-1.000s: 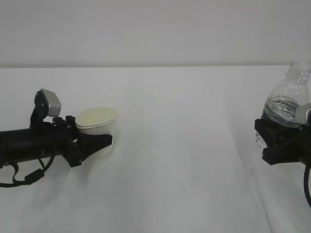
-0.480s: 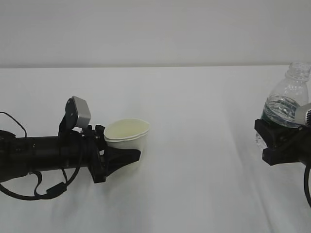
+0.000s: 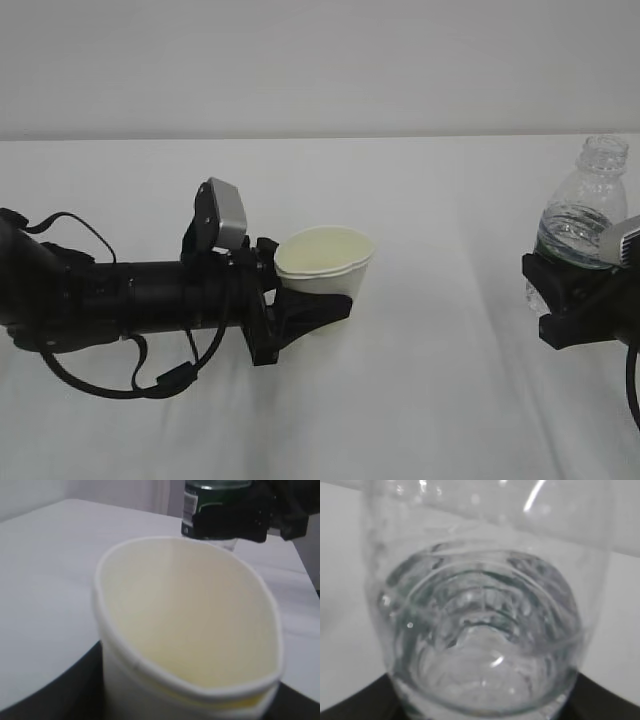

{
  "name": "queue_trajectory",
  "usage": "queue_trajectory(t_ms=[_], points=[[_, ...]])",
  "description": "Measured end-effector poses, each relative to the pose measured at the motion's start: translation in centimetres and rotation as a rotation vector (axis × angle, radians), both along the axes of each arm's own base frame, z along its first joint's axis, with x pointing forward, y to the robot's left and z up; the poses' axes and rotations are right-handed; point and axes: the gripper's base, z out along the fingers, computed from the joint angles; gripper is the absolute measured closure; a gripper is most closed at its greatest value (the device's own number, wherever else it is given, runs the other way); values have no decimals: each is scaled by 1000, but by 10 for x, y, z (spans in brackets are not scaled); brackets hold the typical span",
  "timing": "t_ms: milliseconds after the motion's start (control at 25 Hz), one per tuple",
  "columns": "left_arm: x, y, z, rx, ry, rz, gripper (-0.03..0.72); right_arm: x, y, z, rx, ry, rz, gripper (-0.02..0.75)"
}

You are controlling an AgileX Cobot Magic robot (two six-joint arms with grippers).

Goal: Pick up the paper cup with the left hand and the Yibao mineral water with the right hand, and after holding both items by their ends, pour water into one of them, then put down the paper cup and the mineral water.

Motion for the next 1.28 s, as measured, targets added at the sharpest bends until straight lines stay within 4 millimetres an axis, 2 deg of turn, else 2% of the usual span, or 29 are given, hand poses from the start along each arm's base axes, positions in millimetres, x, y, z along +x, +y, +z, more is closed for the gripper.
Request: queue_trajectory(t_ms=[200,360,560,760,960,1280], points=[[12,-12,14,-44,-2,-21,250,0,0,-1,-5,7,4,333],[15,-15,18,-49,3,-48,250,0,1,-1,-5,7,8,333],[8,-21,16,-30,0,-104,251,0,1,-1,-5,7,8,333],[-7,-37,16,-25,0,-171,251,-1,1,1,0,6,9,333],[-12,-43,16,-25,1,-192,251,-2,0,19,33,-40,-14,333],[-14,-45,14,-23,6,-198,251,5,-5,39,29,23,-65,333]])
